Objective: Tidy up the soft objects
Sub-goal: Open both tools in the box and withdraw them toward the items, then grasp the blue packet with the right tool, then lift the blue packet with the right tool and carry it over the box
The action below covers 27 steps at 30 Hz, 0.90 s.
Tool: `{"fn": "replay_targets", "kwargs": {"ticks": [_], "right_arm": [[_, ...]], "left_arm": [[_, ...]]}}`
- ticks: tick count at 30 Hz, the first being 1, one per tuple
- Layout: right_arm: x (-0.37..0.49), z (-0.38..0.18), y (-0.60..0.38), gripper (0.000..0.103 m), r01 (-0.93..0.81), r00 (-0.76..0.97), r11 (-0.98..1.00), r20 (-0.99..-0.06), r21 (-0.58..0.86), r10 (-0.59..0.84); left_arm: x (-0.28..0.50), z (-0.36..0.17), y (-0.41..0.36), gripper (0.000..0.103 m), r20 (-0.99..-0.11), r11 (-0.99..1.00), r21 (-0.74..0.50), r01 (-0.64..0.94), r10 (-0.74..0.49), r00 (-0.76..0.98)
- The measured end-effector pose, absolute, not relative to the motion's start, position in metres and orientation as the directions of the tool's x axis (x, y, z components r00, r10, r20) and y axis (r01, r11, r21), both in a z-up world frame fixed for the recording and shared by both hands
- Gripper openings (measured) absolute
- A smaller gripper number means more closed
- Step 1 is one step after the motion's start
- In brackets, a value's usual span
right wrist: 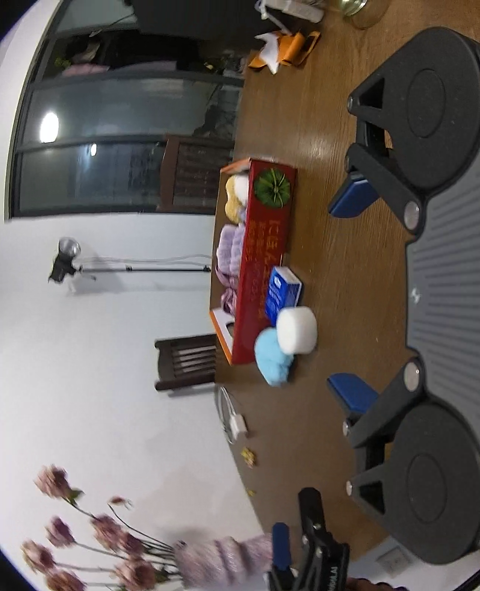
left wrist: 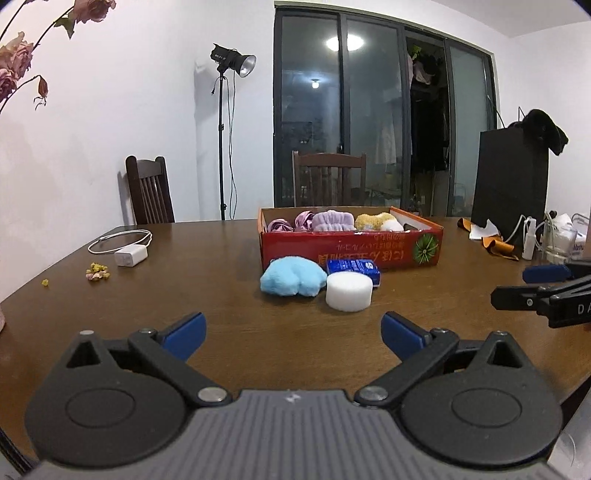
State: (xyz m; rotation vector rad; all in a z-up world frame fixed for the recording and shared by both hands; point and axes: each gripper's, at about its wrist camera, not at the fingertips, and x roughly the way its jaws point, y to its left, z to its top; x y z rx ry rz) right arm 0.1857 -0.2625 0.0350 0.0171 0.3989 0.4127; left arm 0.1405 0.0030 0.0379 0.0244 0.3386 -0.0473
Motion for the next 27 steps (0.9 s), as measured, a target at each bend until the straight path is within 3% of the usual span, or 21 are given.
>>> {"fn": "replay_targets", "kwargs": {"ticks": [7,12,15,17,19,23,27], "right_arm": [[0.216,0.024,-0.268,0.089,-0.364,0.821,0.918,-0.410,0.158,0.397],[0.257,0.020,-0.257,0.077,-0.368,0.786,0.901,-0.441,0.231,0.434],[0.291,0.018,-0.249,0.071,-0.359,0.767,0.889,-0.453,0.283,0.454],[0.315,0.017,-0.243,0.063,-0.355,0.761,0.883,-0.454,0.307,0.464],[0.339,0.015,-0.238,0.057,-0.349,0.749,0.871,-0.455,0.346,0.481],[0.387,0.006,-0.231,0.041,-0.332,0.702,0.831,-0.472,0.447,0.534],[0.421,-0.004,-0.224,0.036,-0.311,0.680,0.814,-0.484,0.490,0.551]], "left_arm": [[0.179,0.026,0.014,0.103,-0.402,0.991,-0.119,0.065,-0.107,0.909],[0.221,0.031,0.016,0.101,-0.399,0.984,-0.144,0.109,-0.159,0.903],[0.262,0.036,0.014,0.077,-0.407,0.970,-0.189,0.155,-0.221,0.886],[0.295,0.040,0.012,0.054,-0.434,0.949,-0.247,0.198,-0.291,0.853],[0.334,0.041,0.006,0.042,-0.495,0.923,-0.307,0.231,-0.362,0.790],[0.387,0.037,-0.015,0.038,-0.547,0.929,-0.264,0.259,-0.365,0.753],[0.421,0.020,-0.022,0.037,-0.617,0.949,-0.225,0.222,-0.315,0.721]]}}
